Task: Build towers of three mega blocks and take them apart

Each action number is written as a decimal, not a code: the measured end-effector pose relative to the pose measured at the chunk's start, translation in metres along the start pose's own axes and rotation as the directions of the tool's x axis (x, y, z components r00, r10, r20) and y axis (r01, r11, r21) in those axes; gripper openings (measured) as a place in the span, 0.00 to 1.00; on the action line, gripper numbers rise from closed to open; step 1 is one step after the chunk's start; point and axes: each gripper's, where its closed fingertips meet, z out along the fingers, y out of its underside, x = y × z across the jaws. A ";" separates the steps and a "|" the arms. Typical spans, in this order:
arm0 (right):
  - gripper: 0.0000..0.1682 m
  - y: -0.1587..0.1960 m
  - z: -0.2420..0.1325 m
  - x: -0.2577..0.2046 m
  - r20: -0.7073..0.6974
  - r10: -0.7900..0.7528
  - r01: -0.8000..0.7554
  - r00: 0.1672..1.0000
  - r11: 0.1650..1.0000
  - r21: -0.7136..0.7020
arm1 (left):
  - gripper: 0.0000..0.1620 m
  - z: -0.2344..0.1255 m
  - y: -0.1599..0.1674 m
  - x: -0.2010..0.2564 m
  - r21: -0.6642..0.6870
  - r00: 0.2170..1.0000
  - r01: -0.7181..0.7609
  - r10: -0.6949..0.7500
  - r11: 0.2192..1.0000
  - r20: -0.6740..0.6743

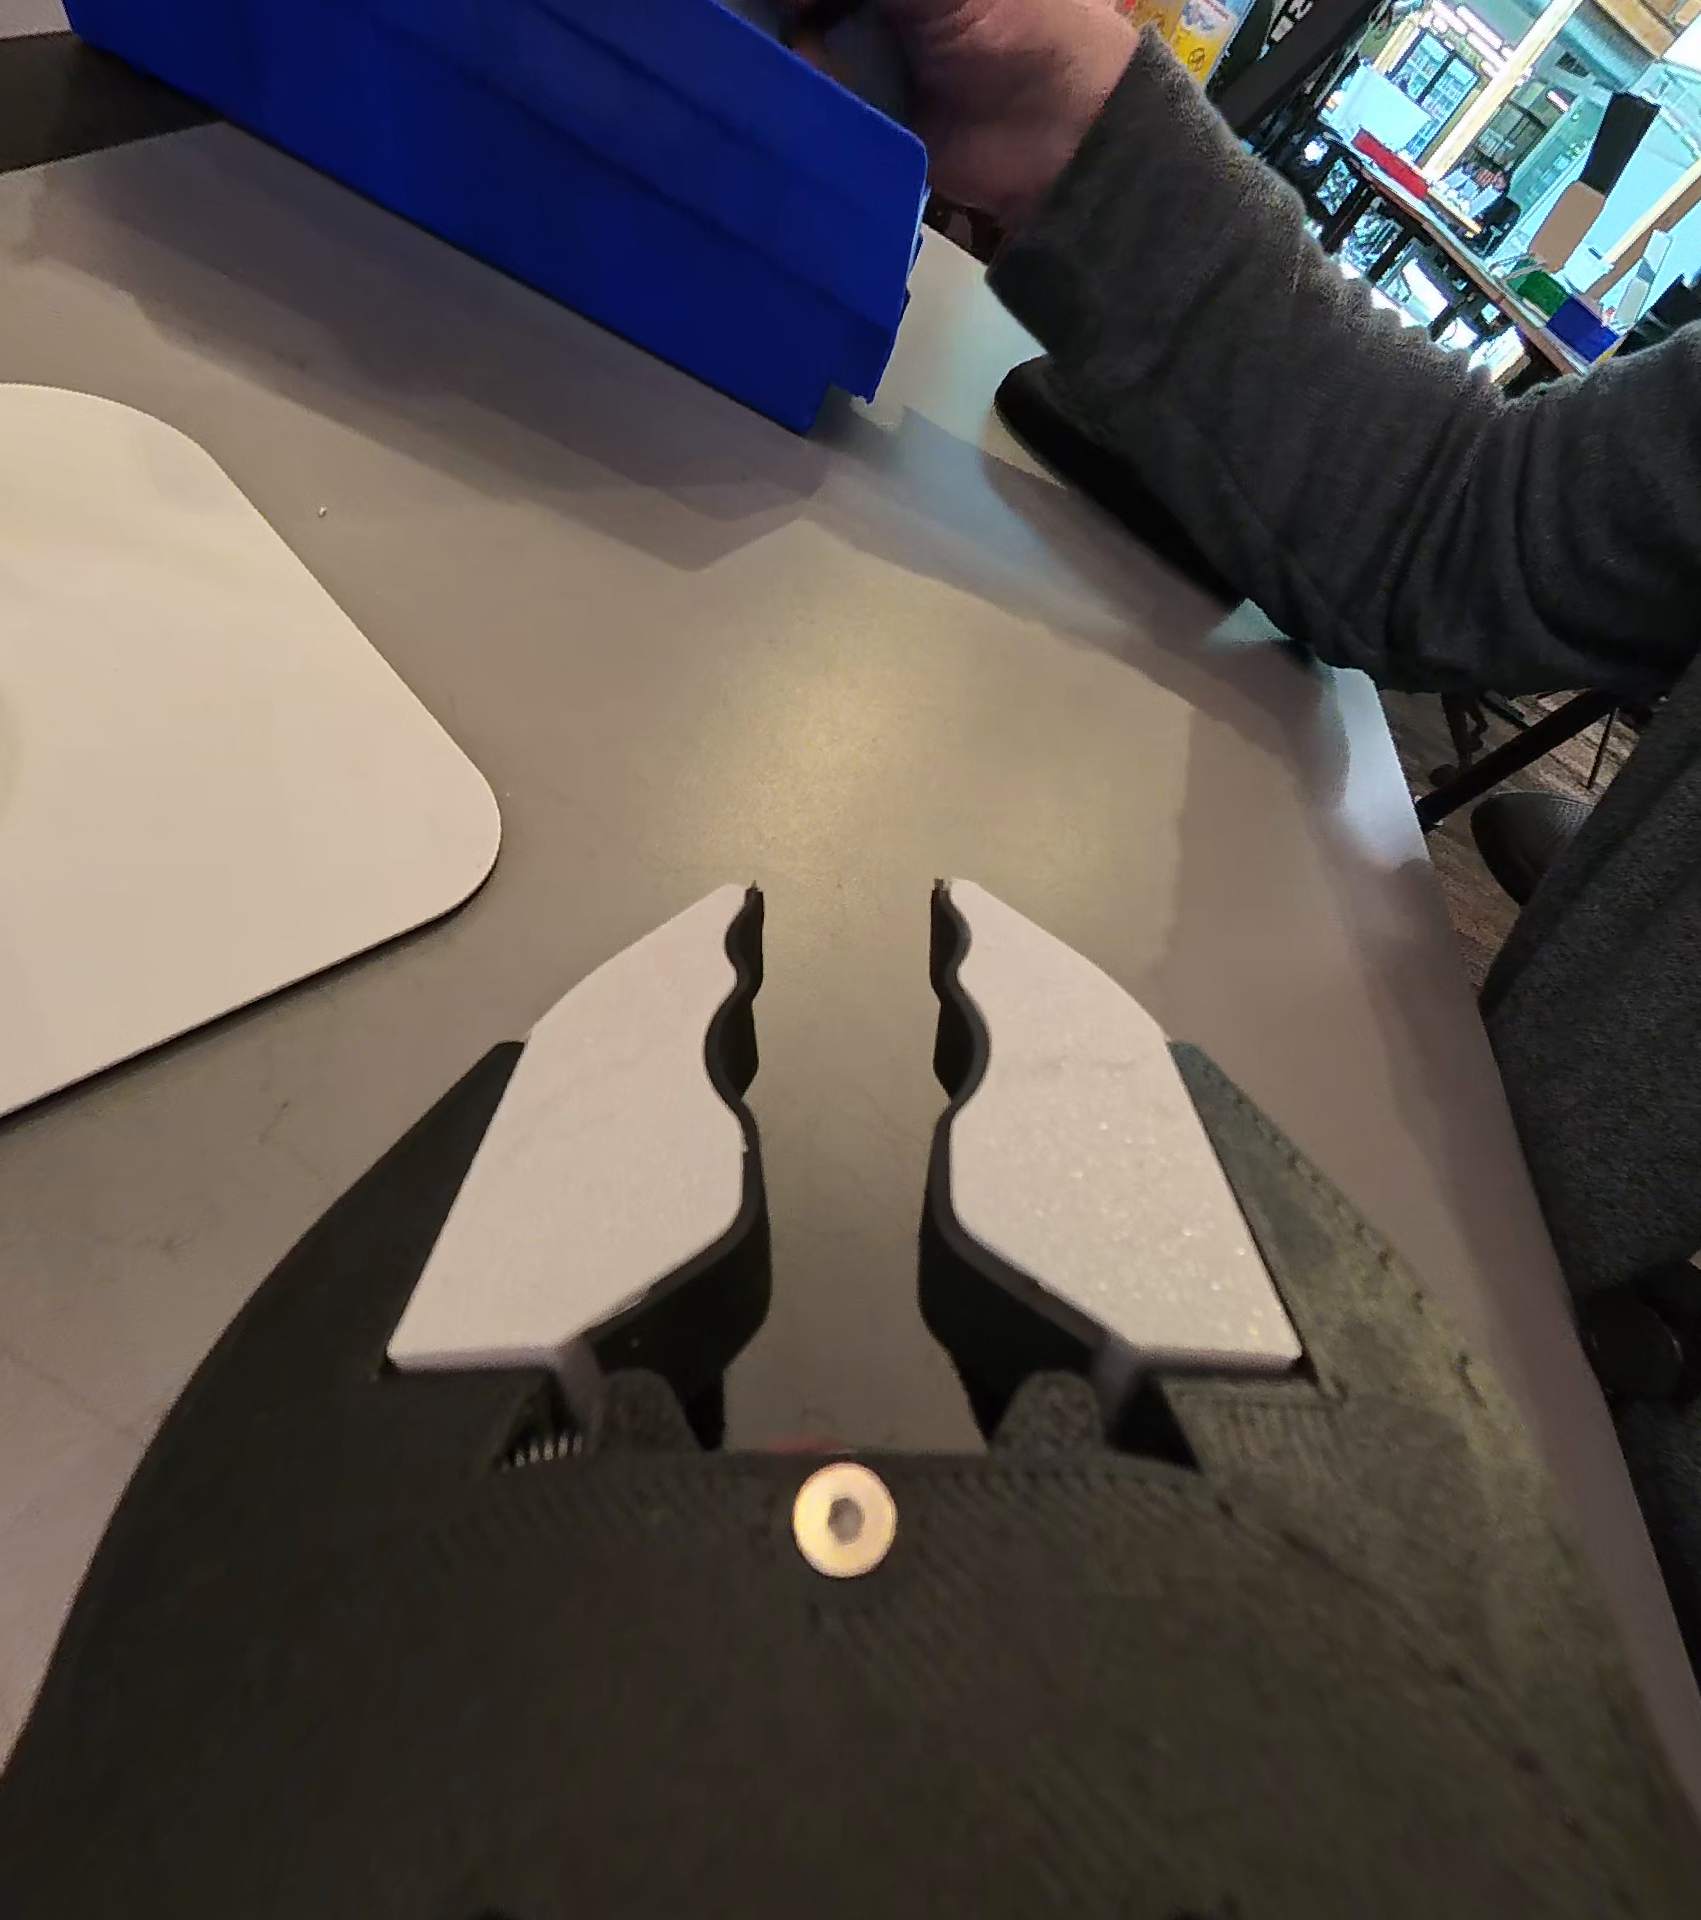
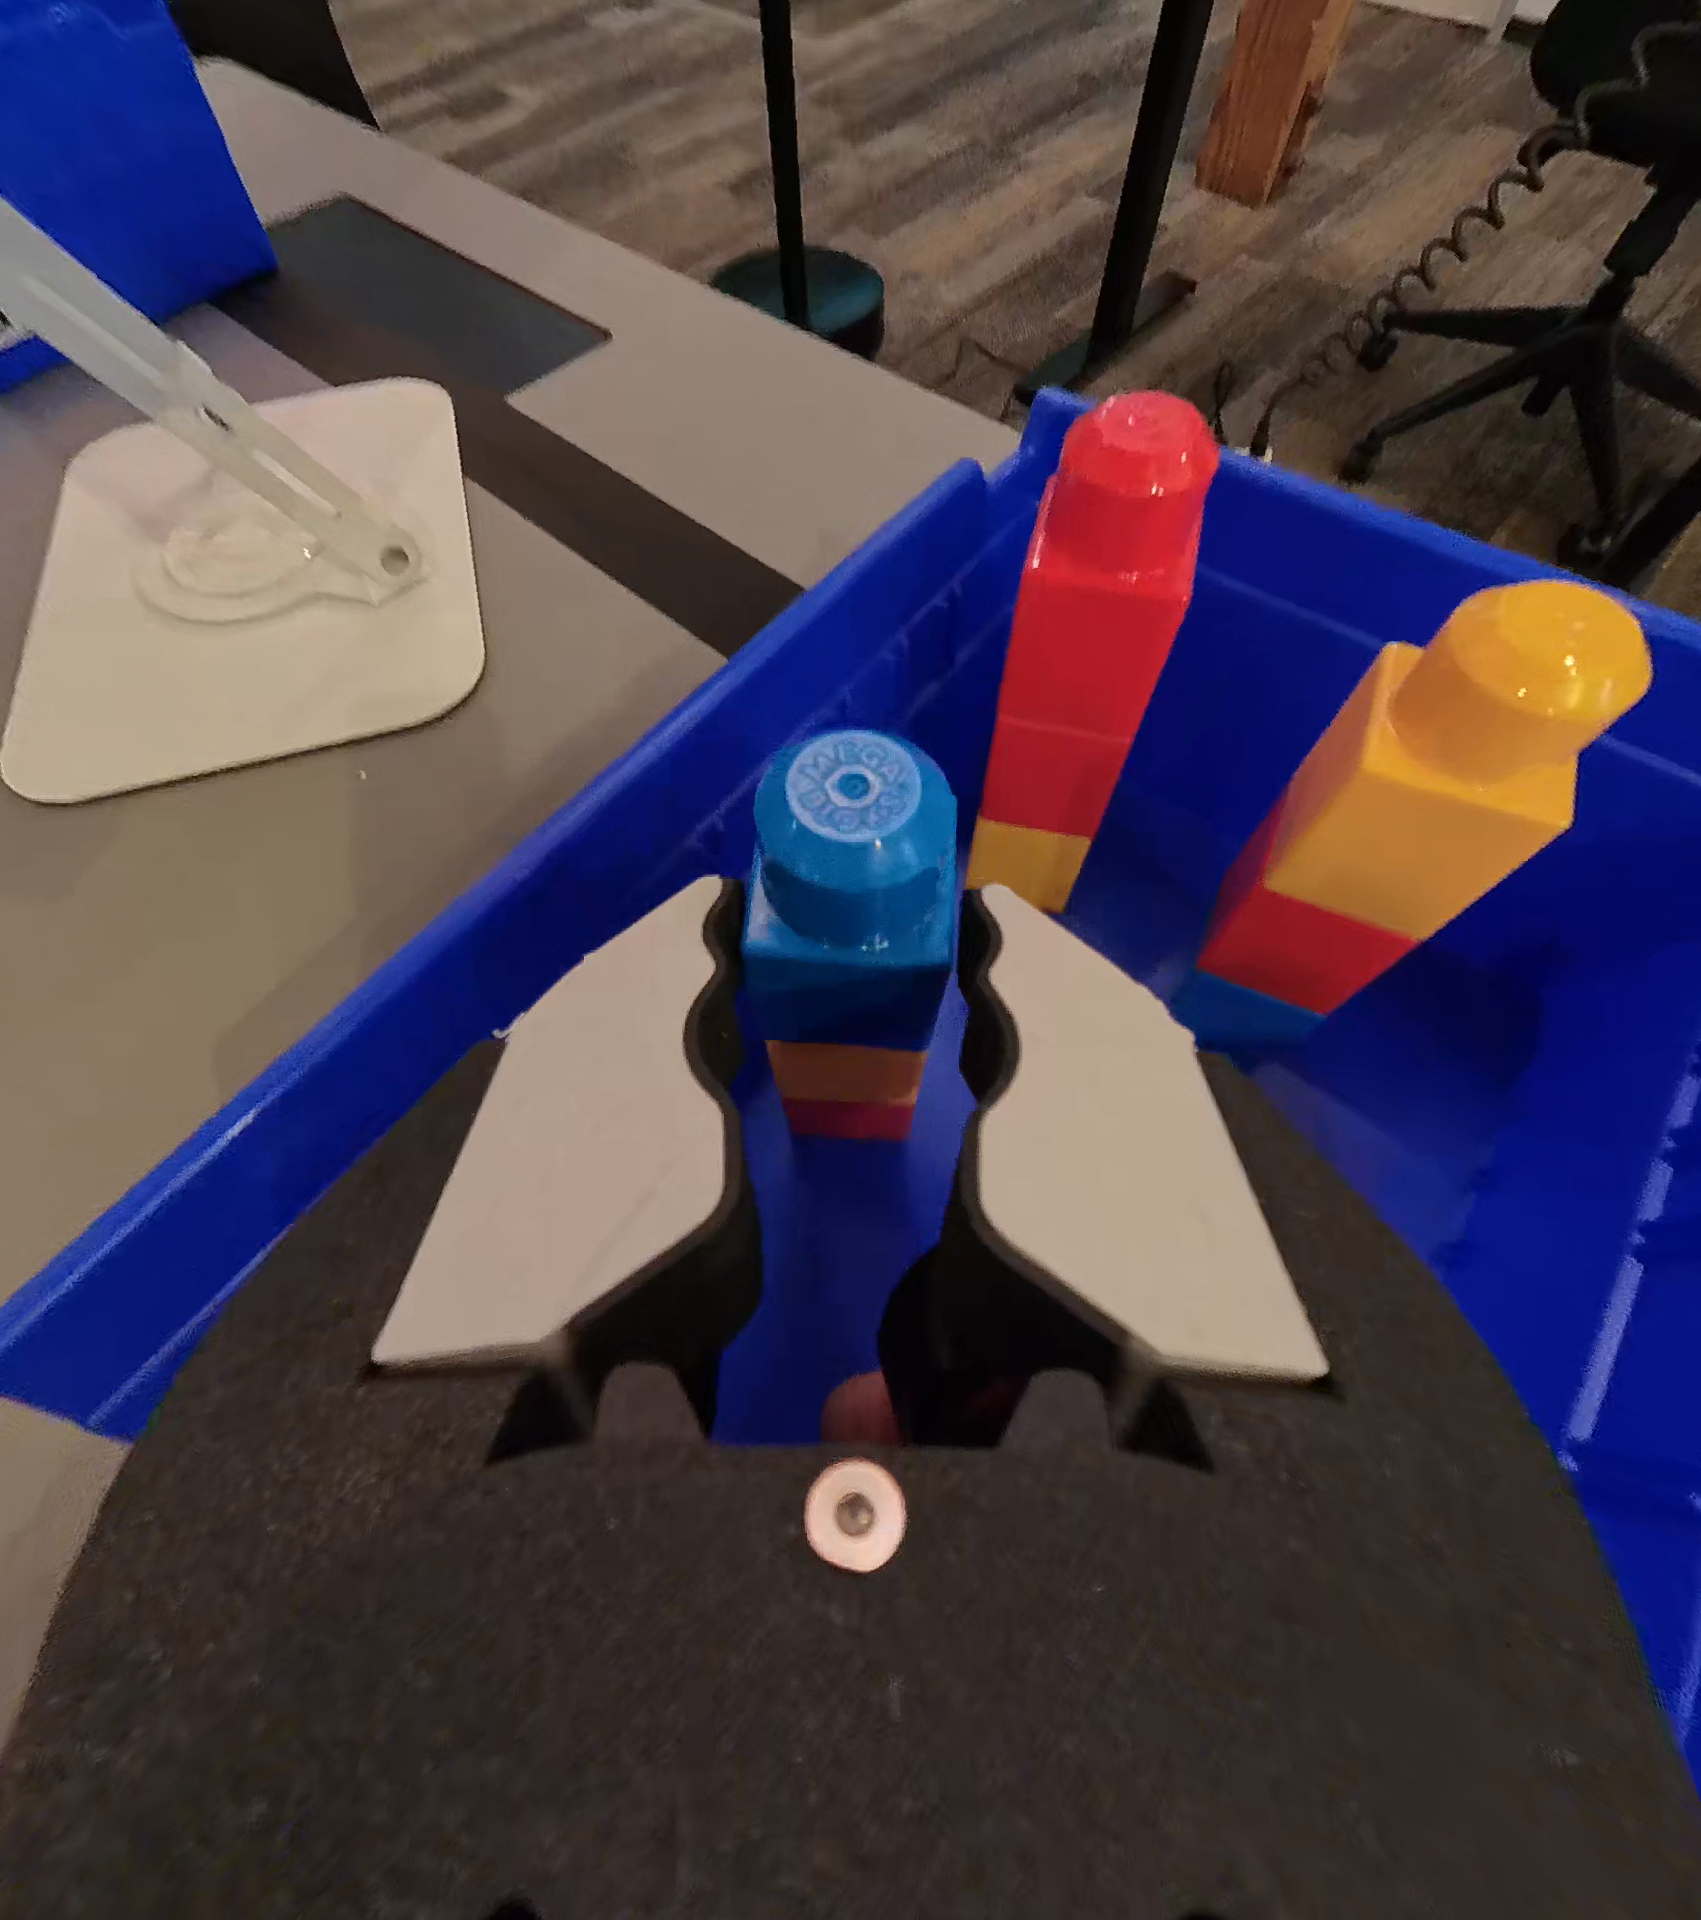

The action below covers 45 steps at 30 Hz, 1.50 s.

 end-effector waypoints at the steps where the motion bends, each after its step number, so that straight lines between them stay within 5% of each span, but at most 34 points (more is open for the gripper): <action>1: 0.22 0.002 -0.001 -0.001 0.000 -0.011 0.011 1.000 1.000 -0.016 | 0.19 0.001 0.000 0.000 -0.002 1.000 0.000 0.000 1.000 -0.002; 23: 0.27 -0.009 0.025 0.019 -0.068 -0.009 0.006 0.998 0.999 -0.048 | 0.19 0.001 0.004 0.000 -0.014 1.000 -0.001 0.002 1.000 0.003; 34: 0.34 -0.033 -0.031 0.011 -0.174 -0.052 0.057 0.983 0.998 0.020 | 0.20 -0.001 0.002 0.000 -0.016 0.999 -0.023 0.023 1.000 0.026; 39: 0.27 -0.072 -0.077 -0.057 -0.139 -0.166 0.186 0.976 0.972 0.141 | 0.20 -0.009 -0.002 0.000 -0.009 0.996 -0.054 0.055 0.998 0.068; 45: 0.22 -0.101 -0.051 -0.225 0.292 -0.274 0.188 0.916 0.938 0.291 | 0.20 -0.020 -0.015 0.002 0.017 0.986 -0.101 0.098 0.995 0.137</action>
